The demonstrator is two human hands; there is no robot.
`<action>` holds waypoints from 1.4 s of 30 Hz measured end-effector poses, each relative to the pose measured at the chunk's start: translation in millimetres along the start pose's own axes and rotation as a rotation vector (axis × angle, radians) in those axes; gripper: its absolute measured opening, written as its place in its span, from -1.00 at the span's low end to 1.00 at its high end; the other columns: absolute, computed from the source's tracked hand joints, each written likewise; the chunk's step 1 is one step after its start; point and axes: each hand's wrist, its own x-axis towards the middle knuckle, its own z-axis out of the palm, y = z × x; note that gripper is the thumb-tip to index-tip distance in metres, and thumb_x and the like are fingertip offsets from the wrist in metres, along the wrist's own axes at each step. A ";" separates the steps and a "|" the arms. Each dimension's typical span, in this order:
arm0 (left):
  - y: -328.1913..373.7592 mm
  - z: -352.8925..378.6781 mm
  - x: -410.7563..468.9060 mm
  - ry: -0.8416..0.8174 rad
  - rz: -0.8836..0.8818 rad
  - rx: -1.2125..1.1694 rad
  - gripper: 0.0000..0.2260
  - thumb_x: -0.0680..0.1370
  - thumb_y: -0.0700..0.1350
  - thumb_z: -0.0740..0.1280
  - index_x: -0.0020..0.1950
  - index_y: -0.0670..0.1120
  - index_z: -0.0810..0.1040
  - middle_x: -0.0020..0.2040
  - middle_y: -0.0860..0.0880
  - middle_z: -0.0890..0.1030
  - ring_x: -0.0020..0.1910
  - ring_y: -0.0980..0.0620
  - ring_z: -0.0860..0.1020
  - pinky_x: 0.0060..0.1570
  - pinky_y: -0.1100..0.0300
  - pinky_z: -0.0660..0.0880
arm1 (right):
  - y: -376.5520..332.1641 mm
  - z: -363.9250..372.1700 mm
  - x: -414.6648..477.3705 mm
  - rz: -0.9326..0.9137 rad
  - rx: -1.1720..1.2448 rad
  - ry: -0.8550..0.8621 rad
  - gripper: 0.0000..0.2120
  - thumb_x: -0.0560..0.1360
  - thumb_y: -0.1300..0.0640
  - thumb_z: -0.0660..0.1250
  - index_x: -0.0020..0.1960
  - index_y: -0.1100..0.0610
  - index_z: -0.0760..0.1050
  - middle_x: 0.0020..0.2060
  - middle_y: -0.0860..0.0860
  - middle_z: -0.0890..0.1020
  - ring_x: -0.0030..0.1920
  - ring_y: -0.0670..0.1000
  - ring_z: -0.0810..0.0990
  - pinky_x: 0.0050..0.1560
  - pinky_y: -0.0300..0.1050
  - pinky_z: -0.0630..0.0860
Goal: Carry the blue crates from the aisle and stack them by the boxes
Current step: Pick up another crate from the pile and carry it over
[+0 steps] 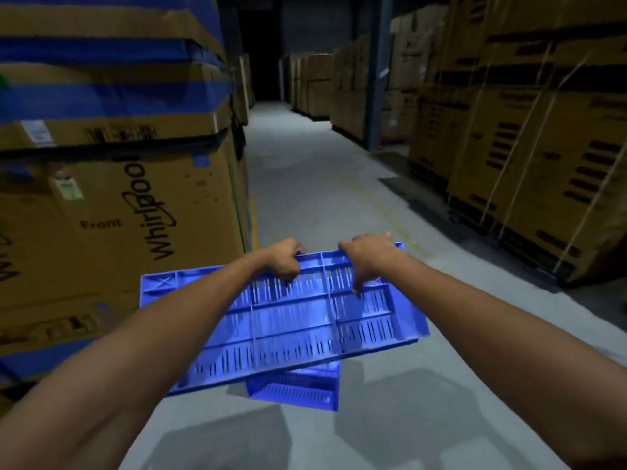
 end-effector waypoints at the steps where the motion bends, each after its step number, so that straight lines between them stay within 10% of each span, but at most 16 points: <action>1: 7.9 0.1 3.9 -0.003 0.034 0.021 -0.78 0.31 -0.41 0.22 -0.20 -0.19 0.59 -0.39 -0.07 0.60 -0.42 -0.01 0.59 -0.46 0.23 0.51 | 9.8 -0.8 -5.2 0.005 0.048 -0.033 -0.10 0.16 -0.20 0.63 0.37 0.00 0.32 0.24 0.04 0.53 0.23 0.16 0.53 0.23 0.22 0.42; 8: 89.3 14.8 50.7 -0.004 0.284 0.250 -0.79 0.27 -0.34 0.24 -0.21 -0.11 0.56 -0.37 -0.03 0.59 -0.36 -0.03 0.56 -0.47 0.27 0.37 | 88.3 18.8 -47.1 0.097 0.308 -0.051 -0.05 0.16 -0.45 0.50 0.37 0.05 0.38 0.28 0.04 0.56 0.22 0.13 0.54 0.11 -0.03 0.45; 18: 268.4 66.8 161.8 -0.121 0.494 0.408 -0.81 0.31 -0.28 0.26 -0.16 -0.05 0.54 -0.31 -0.02 0.62 -0.30 -0.07 0.55 -0.29 0.12 0.48 | 264.3 71.1 -96.0 0.333 0.633 -0.074 -0.57 0.27 -0.22 0.59 -0.30 0.10 0.51 -0.37 -0.02 0.59 -0.33 0.03 0.54 -0.42 -0.19 0.38; 30: 467.2 140.0 280.1 -0.492 0.435 0.455 -0.87 0.37 -0.37 0.42 -0.20 -0.17 0.59 -0.49 0.00 0.58 -0.50 0.06 0.53 -0.48 0.27 0.45 | 447.0 137.1 -146.1 0.528 0.375 0.058 -0.43 0.23 -0.37 0.51 -0.01 0.05 0.58 -0.14 -0.01 0.60 -0.04 0.12 0.60 -0.17 -0.04 0.46; 36: 532.5 171.3 346.4 -0.431 0.540 0.600 -0.41 0.28 0.11 0.61 0.20 -0.13 0.56 0.08 -0.04 0.63 0.08 -0.07 0.60 0.10 0.09 0.52 | 526.1 169.8 -131.2 0.593 0.249 0.117 -0.30 0.27 -0.37 0.47 0.29 -0.03 0.52 0.19 0.06 0.61 0.21 0.14 0.56 0.01 -0.01 0.45; 42: 594.6 167.4 459.1 -0.362 0.671 0.538 -0.46 0.29 -0.03 0.61 0.19 -0.10 0.52 0.12 -0.02 0.62 0.08 -0.05 0.58 0.12 0.08 0.51 | 628.5 169.4 -90.1 0.691 0.273 0.094 -0.51 0.24 -0.36 0.50 -0.24 0.00 0.40 -0.21 -0.01 0.52 -0.12 0.11 0.54 -0.22 -0.05 0.39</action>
